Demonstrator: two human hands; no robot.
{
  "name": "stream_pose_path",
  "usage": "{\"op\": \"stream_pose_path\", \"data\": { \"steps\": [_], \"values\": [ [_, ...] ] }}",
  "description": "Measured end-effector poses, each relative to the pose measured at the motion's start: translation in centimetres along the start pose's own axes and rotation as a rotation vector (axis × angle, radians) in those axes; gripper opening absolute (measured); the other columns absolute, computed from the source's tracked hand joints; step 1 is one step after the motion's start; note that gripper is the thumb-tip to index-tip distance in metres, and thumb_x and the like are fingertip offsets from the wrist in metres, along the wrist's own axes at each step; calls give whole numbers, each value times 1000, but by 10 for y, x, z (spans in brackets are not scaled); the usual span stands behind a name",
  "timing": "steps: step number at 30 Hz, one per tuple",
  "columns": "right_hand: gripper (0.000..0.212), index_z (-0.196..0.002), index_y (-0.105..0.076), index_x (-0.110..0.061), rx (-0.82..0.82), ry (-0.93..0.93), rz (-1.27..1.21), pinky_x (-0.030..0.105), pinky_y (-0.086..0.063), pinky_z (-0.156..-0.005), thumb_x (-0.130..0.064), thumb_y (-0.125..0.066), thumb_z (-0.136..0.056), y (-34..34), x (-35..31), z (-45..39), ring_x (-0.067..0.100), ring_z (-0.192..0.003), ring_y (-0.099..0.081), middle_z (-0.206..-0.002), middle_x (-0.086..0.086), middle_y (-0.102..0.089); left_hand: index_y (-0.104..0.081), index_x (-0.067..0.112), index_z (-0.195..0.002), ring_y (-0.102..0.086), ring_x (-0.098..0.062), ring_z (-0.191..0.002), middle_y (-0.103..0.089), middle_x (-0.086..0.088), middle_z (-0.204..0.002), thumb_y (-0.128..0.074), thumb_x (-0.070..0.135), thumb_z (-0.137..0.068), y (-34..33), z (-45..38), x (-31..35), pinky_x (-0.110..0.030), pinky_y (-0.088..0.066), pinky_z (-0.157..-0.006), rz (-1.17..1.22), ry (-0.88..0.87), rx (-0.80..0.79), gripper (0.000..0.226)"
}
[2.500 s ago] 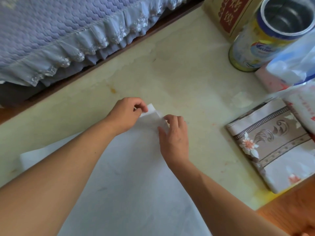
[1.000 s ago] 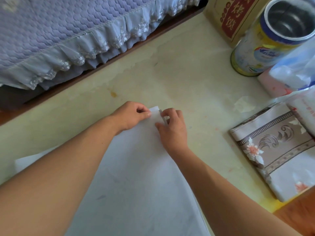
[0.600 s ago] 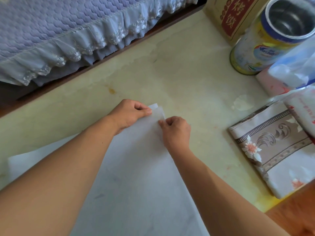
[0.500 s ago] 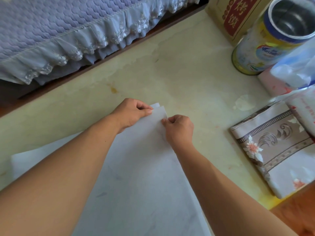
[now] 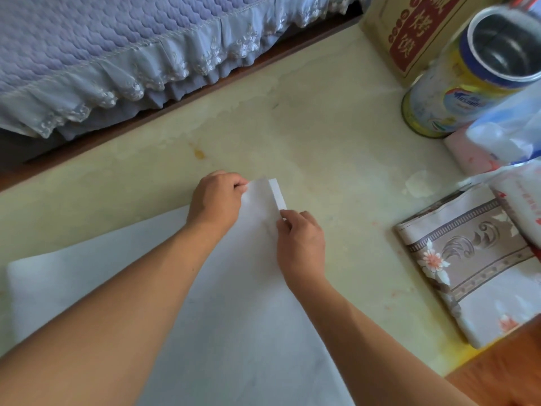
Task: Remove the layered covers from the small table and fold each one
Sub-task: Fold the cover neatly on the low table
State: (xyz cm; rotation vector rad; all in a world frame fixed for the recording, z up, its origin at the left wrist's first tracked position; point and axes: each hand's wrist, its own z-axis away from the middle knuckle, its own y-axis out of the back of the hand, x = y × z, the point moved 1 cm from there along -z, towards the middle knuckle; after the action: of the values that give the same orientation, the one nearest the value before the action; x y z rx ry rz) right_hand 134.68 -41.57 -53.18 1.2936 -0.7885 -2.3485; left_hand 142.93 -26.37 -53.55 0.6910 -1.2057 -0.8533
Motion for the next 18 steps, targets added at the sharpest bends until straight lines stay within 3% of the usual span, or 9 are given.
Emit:
{"op": "stream_pose_path", "data": {
  "steps": [7, 14, 18],
  "values": [
    [48, -133, -59, -36, 66, -19, -67, 30, -42, -73, -9, -49, -94, -4, -5, 6, 18, -81, -54, -91, 0, -55, -80, 16, -102, -57, -33, -97, -65, -9, -96, -66, 15, -95, -9, 1, 3, -39, -49, -80, -40, -18, 37, 16],
    [42, -131, -65, -30, 63, -102, -132, 14, -31, -70, -9, -49, -99, -3, 6, 1, 0, -75, -49, -91, -3, -51, -77, 24, -116, -51, -32, -93, -62, -4, -96, -72, 15, -91, -22, 11, 1, -45, -50, -80, -27, -137, 129, 27],
    [41, -129, -67, -29, 77, -151, -160, 13, -33, -76, -9, -51, -98, 0, 3, -1, 6, -81, -53, -93, -2, -56, -74, 30, -121, -49, -31, -99, -58, -3, -103, -70, 20, -93, -23, 13, 3, -44, -46, -81, -77, -140, 95, 30]
  ]
}}
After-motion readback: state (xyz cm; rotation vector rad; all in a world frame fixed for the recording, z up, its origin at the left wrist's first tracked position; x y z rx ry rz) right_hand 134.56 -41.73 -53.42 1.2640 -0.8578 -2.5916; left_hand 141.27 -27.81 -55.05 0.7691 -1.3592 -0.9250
